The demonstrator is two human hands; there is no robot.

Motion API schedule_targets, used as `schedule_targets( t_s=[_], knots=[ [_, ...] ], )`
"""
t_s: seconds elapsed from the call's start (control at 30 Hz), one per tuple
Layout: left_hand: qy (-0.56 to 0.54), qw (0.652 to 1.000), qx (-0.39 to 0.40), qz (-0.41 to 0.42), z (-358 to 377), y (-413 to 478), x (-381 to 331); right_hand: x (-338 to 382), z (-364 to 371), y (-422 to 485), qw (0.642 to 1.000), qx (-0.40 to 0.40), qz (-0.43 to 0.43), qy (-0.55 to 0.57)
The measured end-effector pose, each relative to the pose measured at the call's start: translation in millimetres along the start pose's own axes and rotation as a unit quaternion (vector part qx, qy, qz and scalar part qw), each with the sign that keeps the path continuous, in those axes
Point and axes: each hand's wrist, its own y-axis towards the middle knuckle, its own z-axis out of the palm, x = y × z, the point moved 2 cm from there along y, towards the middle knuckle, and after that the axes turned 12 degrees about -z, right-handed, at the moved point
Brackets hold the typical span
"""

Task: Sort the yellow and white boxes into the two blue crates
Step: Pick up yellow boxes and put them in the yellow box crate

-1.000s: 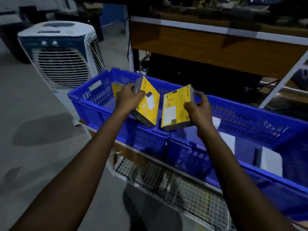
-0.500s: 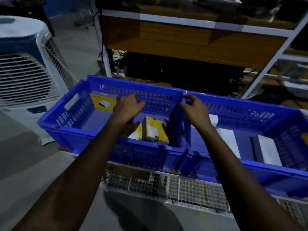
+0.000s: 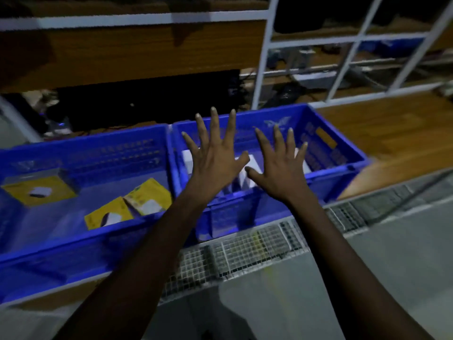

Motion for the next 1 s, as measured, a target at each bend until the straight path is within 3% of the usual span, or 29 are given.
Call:
schedule_targets(
  t_s=[0.33, 0.53, 0.83, 1.0],
  knots=[
    [0.035, 0.979, 0.050, 0.196, 68.1, -119.8, -221.7, -164.2, -38.2, -197.2, 0.988, 0.013, 0.151, -0.027],
    [0.063, 0.943, 0.105, 0.310, 120.7, -233.0, -356.8, -256.3, -33.5, -367.6, 0.955, 0.044, 0.291, 0.022],
    [0.054, 0.846, 0.156, 0.507, 163.2, -403.3, -528.1, -322.5, -64.3, -583.6, 0.880, 0.021, 0.472, 0.036],
    [0.032, 0.775, 0.204, 0.597, 175.7, -490.3, -588.8, -331.6, -82.0, -683.7, 0.814, -0.008, 0.580, 0.020]
  ],
)
